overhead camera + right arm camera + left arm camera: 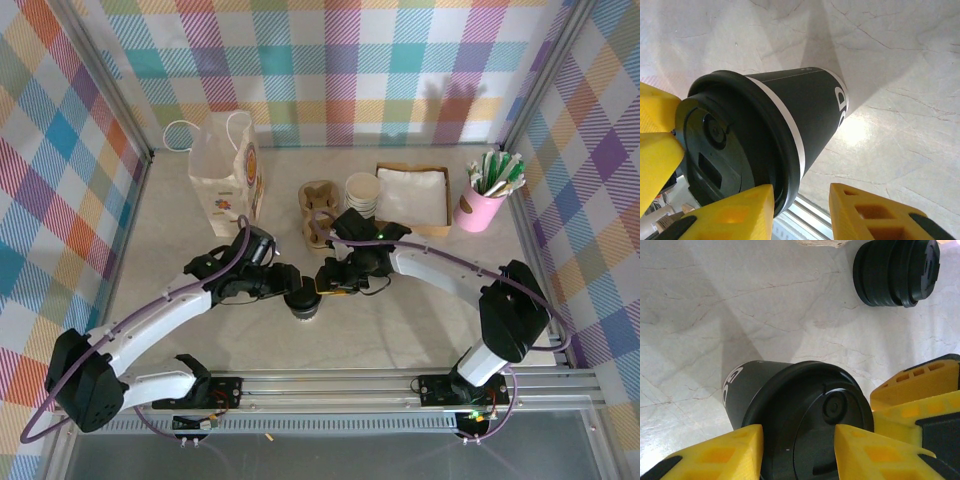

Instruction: Pack the takeout coffee

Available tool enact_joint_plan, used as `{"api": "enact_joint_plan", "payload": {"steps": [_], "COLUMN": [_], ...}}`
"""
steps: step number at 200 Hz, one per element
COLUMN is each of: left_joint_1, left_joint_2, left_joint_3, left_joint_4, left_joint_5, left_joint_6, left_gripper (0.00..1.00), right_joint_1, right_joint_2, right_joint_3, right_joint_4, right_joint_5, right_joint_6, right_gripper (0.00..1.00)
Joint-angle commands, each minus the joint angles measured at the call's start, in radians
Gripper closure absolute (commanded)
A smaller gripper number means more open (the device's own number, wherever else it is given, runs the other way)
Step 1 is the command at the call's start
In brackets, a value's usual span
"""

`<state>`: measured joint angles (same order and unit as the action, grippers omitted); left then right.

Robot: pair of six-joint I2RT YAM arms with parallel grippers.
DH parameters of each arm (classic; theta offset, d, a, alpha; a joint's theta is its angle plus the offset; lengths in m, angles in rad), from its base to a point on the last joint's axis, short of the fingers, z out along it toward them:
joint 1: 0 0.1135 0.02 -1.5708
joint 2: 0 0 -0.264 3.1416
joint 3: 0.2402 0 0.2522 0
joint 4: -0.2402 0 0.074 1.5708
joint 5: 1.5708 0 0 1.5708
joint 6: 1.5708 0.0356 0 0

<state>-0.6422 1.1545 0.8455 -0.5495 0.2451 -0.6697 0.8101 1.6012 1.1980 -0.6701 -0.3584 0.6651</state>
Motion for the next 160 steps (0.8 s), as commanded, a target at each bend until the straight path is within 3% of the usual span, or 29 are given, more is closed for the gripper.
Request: {"api": "enact_joint_plan", "payload": {"steps": [1,59,122,160], "left_joint_1": [0.010,0.009,0.009,0.010], "left_joint_2": [-0.032,-0.083,-0.147,-0.151], "left_joint_3": [-0.022,-0.034,0.015,0.003], "left_joint_4": [-0.034,-0.071,-0.163,-0.183], "left_joint_5": [0.021,0.022,-0.112,-0.149], "left_joint_6": [-0.029,-0.052,-0.039,-0.036], "left_gripper": [0.58,0.59,0.58,0.60], "right_joint_1": [-0.008,-0.015,-0.017,-0.017], "right_joint_2": [0.023,0.054,0.015,-0.020], "right_joint_3": [0.051,0.116,0.119,0.075], "right_joint_4": [-0.026,-0.057,-0.114,-0.090], "right_joint_5": [0.004,0.000,0.062,0.059], "right_joint_6": [-0.032,-0.058,-0.075,-0.052], "right_gripper": [0.65,0.63,0.58,0.62]}}
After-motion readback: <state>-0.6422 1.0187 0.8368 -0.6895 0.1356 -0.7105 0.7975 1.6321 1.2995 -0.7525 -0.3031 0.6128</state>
